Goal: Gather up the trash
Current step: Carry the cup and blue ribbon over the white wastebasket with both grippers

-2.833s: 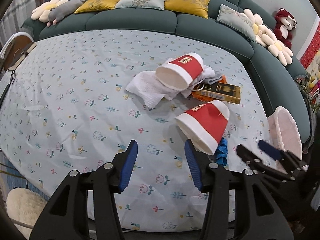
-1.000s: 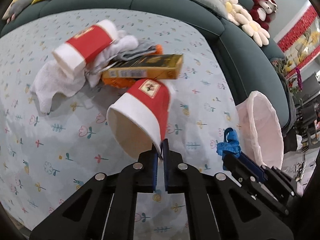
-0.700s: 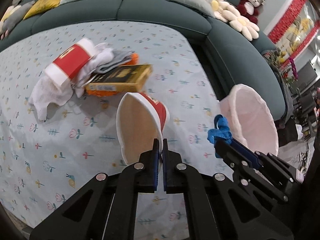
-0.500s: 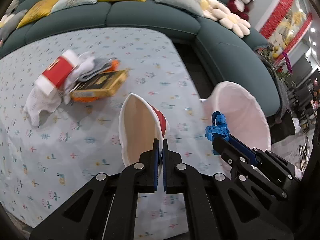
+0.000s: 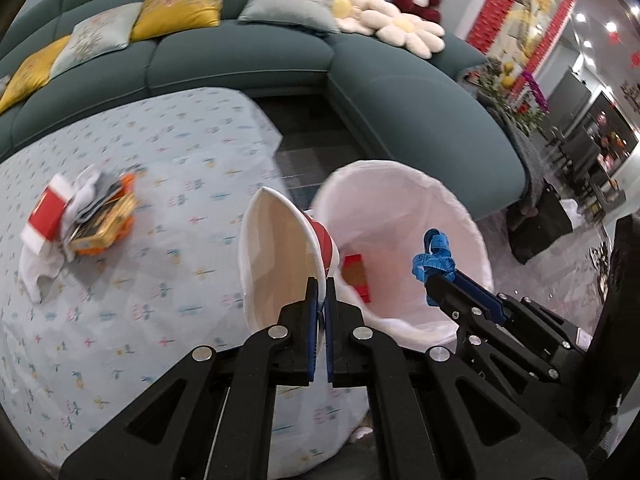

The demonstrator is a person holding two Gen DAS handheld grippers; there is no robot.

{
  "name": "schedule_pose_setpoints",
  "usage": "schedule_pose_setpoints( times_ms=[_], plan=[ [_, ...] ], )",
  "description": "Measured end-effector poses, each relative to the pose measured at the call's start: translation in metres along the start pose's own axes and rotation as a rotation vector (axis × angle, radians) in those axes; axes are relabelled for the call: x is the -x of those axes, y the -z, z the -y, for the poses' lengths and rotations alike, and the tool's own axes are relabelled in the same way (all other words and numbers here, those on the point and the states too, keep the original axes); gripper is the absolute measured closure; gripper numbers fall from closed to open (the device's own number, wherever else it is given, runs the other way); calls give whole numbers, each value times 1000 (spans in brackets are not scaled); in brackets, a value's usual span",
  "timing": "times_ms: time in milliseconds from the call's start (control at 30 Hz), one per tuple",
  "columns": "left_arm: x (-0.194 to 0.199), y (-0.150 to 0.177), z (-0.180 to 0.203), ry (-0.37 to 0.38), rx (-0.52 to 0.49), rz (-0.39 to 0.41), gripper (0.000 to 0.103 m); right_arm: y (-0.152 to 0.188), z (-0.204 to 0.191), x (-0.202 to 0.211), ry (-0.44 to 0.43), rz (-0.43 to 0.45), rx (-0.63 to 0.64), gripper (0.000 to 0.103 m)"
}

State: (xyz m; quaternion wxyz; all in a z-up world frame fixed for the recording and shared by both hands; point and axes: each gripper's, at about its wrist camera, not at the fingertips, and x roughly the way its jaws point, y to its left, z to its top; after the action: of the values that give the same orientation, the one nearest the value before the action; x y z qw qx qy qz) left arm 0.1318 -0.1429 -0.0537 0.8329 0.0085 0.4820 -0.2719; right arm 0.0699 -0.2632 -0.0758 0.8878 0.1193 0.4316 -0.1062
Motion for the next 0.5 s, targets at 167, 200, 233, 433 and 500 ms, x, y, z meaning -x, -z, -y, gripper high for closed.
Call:
schedule_pose_setpoints(
  times_ms=[167, 200, 233, 433, 500],
  plan=[
    [-9, -10, 31, 19, -56, 0, 100, -1, 25, 5, 19, 12, -45, 90],
    [-11, -11, 35, 23, -60, -1, 100, -1, 28, 6, 23, 16, -51, 90],
    [-13, -13, 39, 27, -66, -3, 100, -2, 33, 7, 27, 18, -57, 90],
    [-27, -20, 59, 44, -94, -11, 100, -6, 53, 4, 40, 22, -91, 90],
    [-31, -22, 63, 44, -101, -13, 100, -7, 59, 2, 39, 21, -104, 90]
  ],
)
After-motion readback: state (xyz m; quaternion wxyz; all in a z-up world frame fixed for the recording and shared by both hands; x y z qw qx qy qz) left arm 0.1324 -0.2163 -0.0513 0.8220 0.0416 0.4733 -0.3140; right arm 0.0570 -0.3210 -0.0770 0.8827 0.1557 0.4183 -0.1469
